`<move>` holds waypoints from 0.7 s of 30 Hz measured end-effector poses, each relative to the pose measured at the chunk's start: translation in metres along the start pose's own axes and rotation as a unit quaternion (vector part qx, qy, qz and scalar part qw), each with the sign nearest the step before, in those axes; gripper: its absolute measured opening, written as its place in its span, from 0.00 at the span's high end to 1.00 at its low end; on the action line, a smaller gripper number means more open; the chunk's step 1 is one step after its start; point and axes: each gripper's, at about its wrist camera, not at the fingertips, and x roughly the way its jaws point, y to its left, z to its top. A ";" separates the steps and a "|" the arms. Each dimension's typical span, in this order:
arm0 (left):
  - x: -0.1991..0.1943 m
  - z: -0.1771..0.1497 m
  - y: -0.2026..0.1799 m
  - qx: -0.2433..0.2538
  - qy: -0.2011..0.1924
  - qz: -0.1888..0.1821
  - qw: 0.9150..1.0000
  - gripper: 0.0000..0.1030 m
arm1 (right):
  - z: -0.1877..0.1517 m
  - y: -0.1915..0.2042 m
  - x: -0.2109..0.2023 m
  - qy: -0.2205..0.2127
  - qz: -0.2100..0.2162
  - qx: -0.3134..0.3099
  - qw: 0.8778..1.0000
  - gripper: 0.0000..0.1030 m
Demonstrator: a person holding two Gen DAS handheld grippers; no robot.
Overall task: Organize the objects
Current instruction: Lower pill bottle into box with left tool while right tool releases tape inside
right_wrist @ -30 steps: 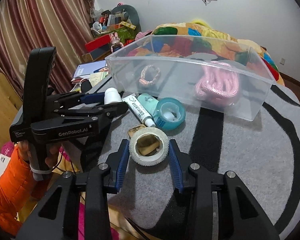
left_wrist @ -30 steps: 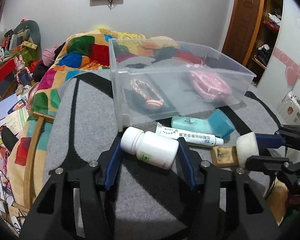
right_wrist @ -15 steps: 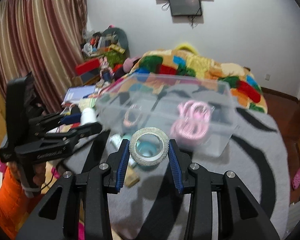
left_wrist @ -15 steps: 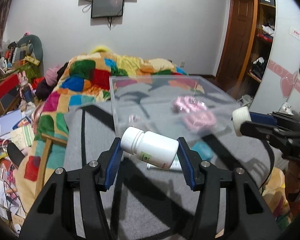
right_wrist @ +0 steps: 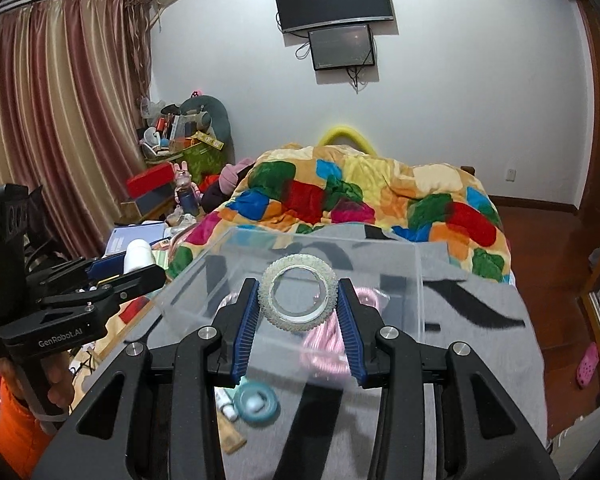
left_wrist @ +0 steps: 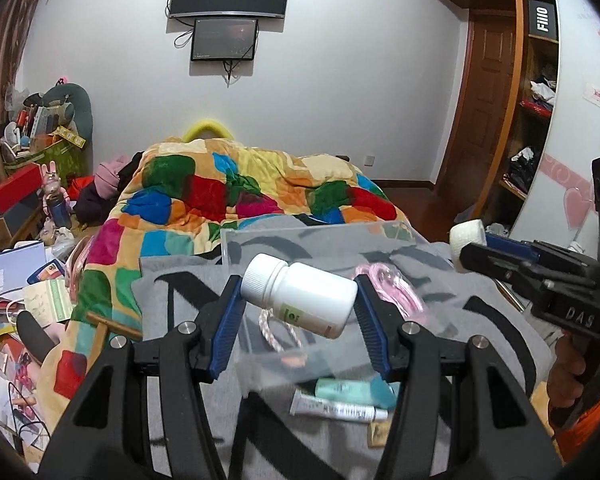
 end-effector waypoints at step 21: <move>0.079 -0.010 -0.011 0.006 0.092 -0.010 0.996 0.42 | -0.023 -0.026 0.076 0.091 -0.028 0.015 0.995 0.65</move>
